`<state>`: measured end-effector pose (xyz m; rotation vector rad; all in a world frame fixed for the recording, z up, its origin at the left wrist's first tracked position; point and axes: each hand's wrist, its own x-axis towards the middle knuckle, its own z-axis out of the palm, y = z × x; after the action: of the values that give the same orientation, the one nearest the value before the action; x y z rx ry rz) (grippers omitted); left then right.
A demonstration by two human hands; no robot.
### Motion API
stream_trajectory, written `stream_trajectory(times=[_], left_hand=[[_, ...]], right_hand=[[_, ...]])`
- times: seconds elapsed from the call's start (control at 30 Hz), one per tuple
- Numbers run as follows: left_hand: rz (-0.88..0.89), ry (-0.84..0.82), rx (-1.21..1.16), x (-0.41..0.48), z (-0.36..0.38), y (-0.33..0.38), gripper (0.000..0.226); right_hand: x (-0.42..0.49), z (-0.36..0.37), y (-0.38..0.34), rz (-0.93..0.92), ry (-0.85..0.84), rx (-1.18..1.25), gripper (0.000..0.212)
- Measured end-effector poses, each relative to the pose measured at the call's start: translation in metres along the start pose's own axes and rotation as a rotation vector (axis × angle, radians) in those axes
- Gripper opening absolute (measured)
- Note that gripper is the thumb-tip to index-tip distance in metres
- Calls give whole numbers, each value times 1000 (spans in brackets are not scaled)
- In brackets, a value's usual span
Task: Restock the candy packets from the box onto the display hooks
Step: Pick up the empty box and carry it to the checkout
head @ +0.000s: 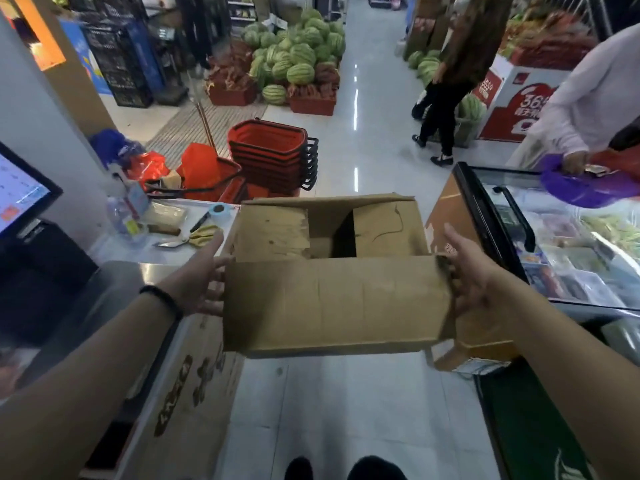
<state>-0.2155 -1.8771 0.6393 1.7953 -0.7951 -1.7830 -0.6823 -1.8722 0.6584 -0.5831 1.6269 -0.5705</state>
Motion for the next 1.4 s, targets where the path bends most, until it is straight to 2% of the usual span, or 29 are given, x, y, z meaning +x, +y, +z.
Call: stream_trajectory(times=[0.1, 0.27, 0.37, 0.63, 0.77, 0.9, 1.0, 1.17, 1.27, 1.4], left_hand=[[-3, 11, 18, 38, 0, 43, 95], [4, 39, 20, 118, 5, 113, 87], [-6, 72, -33, 163, 14, 159, 81], [-53, 169, -125, 266, 18, 279, 90], [-46, 214, -128, 303, 13, 325, 79], [-30, 197, -179, 364, -2, 376, 80], [-12, 143, -235, 413, -16, 412, 77], [-13, 120, -265, 488, -48, 478, 84], [-3, 155, -236, 528, -66, 515, 85], [-24, 216, -237, 569, -79, 558, 74]], right_hand=[[43, 0, -49, 5, 3, -1, 104], [127, -6, -129, -14, -37, -29, 92], [180, -12, -180, -22, -49, -47, 92], [302, -16, -328, -10, -106, -100, 89], [354, -2, -388, -5, -121, -145, 91], [416, 19, -455, -14, -132, -199, 94], [459, 37, -507, -32, -124, -230, 102], [521, 62, -597, -48, -91, -285, 113], [559, 80, -638, -46, -78, -313, 117], [614, 104, -685, -38, -91, -279, 112]])
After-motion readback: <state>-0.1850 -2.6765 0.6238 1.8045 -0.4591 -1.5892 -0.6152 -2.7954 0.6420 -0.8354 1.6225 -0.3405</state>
